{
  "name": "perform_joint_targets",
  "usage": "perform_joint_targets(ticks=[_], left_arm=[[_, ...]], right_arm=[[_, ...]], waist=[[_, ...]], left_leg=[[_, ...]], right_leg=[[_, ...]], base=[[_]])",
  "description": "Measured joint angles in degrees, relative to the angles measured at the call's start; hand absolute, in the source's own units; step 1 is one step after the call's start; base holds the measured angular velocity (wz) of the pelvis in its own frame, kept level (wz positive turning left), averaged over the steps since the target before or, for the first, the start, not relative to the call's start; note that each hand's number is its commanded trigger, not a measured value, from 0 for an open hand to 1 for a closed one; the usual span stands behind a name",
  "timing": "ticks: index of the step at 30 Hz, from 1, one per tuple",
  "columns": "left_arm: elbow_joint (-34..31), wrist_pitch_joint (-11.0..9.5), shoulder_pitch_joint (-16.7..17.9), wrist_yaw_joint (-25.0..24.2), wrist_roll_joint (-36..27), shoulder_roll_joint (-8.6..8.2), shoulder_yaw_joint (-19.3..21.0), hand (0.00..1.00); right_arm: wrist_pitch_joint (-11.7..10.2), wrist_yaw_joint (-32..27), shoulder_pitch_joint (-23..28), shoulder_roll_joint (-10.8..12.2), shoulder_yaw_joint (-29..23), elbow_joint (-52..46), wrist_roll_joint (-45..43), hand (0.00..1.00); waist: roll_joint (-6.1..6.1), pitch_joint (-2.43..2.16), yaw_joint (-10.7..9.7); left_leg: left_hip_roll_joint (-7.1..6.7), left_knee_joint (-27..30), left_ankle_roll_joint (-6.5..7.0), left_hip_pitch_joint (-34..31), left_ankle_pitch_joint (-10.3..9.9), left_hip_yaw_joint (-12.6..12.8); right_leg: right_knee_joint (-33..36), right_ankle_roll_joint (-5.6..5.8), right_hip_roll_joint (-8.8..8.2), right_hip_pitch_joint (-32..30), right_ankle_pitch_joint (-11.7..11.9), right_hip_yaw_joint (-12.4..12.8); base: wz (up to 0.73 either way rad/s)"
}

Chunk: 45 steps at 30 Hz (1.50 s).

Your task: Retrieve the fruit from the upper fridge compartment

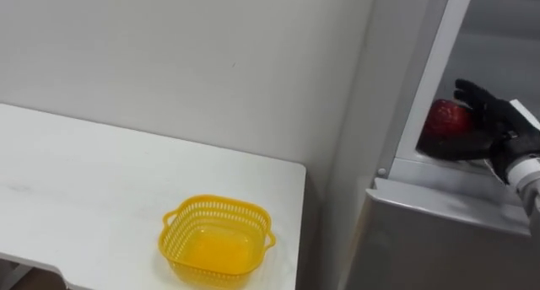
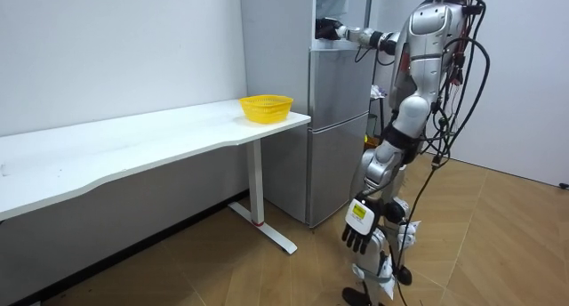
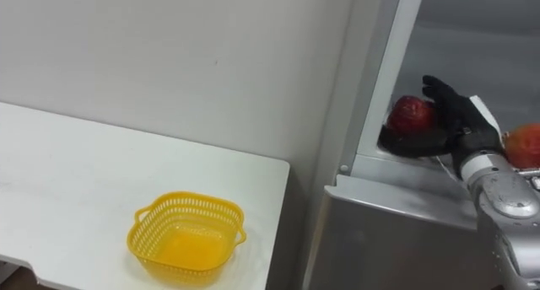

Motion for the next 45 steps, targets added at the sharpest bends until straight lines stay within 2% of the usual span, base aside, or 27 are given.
perform_joint_targets(ticks=[7, 17, 20, 24, 31, 33, 34, 35, 37, 39, 40, 42, 45], left_arm=[[-0.01, 0.00, -0.14, 0.51, -0.05, 0.05, -0.08, 0.00], [-0.34, 0.01, -0.20, 0.51, -0.14, 0.09, -0.09, 0.00], [-0.38, 0.01, -0.22, 0.51, -0.09, 0.10, -0.08, 0.00], [-0.61, -0.06, -0.17, 0.70, -0.02, 0.22, -0.01, 0.00], [-1.09, -0.60, -0.15, 1.54, -0.05, 0.25, 1.12, 0.00], [-1.01, -1.17, -0.09, 2.19, -0.07, 0.02, 0.81, 0.00], [-1.01, -1.51, -0.15, 2.69, -0.04, -0.34, 0.80, 0.00], [-1.01, -1.69, -0.27, 2.97, -0.04, -0.55, 0.81, 0.00], [-0.73, -3.08, -0.68, 3.20, -0.04, -0.93, 0.79, 0.00], [0.25, -3.55, -0.90, 3.22, -0.03, -1.16, 0.59, 0.00], [0.04, -3.68, -0.85, 3.37, -0.03, -1.14, 0.22, 0.00], [0.06, -3.98, -0.55, 4.02, -0.07, -1.17, -0.58, 0.00], [0.31, -4.45, -0.48, 4.25, -0.19, -1.16, -1.84, 0.00]], right_arm=[[0.12, 1.27, 0.00, -0.20, -0.27, 0.11, 0.09, 1.00], [0.47, 1.28, -0.04, -0.68, -0.56, 0.04, 4.86, 1.00], [0.55, 1.05, -0.22, -0.90, -0.55, -0.05, 5.68, 1.00], [1.73, -1.13, -0.18, -0.90, -0.52, -2.30, 7.60, 1.00], [1.76, -7.96, 2.68, -0.82, -0.59, -11.85, 7.01, 1.00], [1.47, -11.10, 6.27, 0.39, -0.78, -17.64, 6.29, 1.00], [1.38, -12.86, 8.18, 1.57, -0.91, -20.73, 5.85, 1.00], [1.28, -13.61, 9.45, 2.24, -1.17, -22.39, 5.30, 1.00], [0.39, -16.15, 14.18, 5.73, -2.62, -28.63, 2.09, 1.00], [-0.23, -17.92, 16.66, 7.05, -2.80, -33.11, -0.34, 1.00], [-0.71, -18.91, 18.82, 7.55, -2.80, -35.68, -1.50, 1.00], [-0.89, -20.37, 21.51, 8.13, -2.77, -38.60, -2.61, 1.00], [-1.41, -23.20, 22.58, 9.73, -2.72, -39.98, -6.41, 1.00]], waist=[[-0.43, 0.32, -0.06], [-0.42, 0.31, -0.09], [-0.56, 0.19, -0.05], [-0.41, 0.16, -0.30], [0.45, -0.17, -1.01], [1.04, -0.05, -1.14], [1.54, 0.29, -1.23], [1.74, 0.41, -1.32], [2.85, 0.83, -1.27], [4.01, 0.77, -1.52], [4.49, 0.54, -1.70], [4.95, 0.31, -1.89], [4.98, 0.31, -2.83]], left_leg=[[0.00, -0.09, 0.00, 0.16, 0.00, 0.07], [0.01, -0.02, 0.00, 0.03, 0.00, 0.06], [0.01, -0.02, 0.00, 0.01, 0.00, 0.06], [0.03, -0.01, 0.00, -0.25, 0.00, 0.07], [-0.03, 0.04, 0.02, -0.68, 0.04, 0.11], [-0.06, 0.07, 0.02, -0.27, 0.04, 0.17], [-0.07, 0.05, 0.02, 0.05, 0.03, 0.40], [-0.07, 0.04, 0.03, 0.13, 0.03, 0.51], [0.01, -0.02, 0.03, 0.09, 0.03, 1.09], [0.01, -0.15, 0.03, -0.11, 0.03, 1.33], [0.00, -0.24, 0.03, -0.10, 0.03, 1.33], [0.02, -0.49, 0.05, 0.08, 0.05, 1.35], [0.05, -0.52, 0.12, 0.08, 0.13, 1.57]], right_leg=[[-0.02, 0.00, 0.03, 0.04, 0.00, 0.08], [-0.01, 0.00, 0.03, -0.04, 0.00, 0.02], [0.03, 0.00, 0.02, -0.07, 0.00, 0.03], [0.04, 0.00, 0.03, -0.52, 0.00, 0.08], [-0.09, -0.02, 0.01, -0.97, 0.01, 0.23], [-0.10, -0.01, 0.03, -0.65, 0.02, 1.06], [-0.14, -0.01, 0.03, -0.40, 0.02, 1.49], [-0.19, -0.01, 0.03, -0.34, 0.02, 1.57], [-0.15, -0.01, 0.06, -0.63, 0.01, 1.78], [-0.09, -0.01, 0.02, -1.05, 0.01, 1.81], [-0.07, -0.01, 0.01, -1.03, 0.01, 1.68], [0.01, 0.01, 0.01, -0.96, 0.00, 1.67], [0.13, 0.01, 0.01, -0.97, 0.00, 1.83]], base=[[-0.01], [0.00], [0.00], [0.00], [0.00], [-0.03], [-0.06], [-0.07], [-0.10], [-0.07], [0.00], [0.00], [-0.01]])
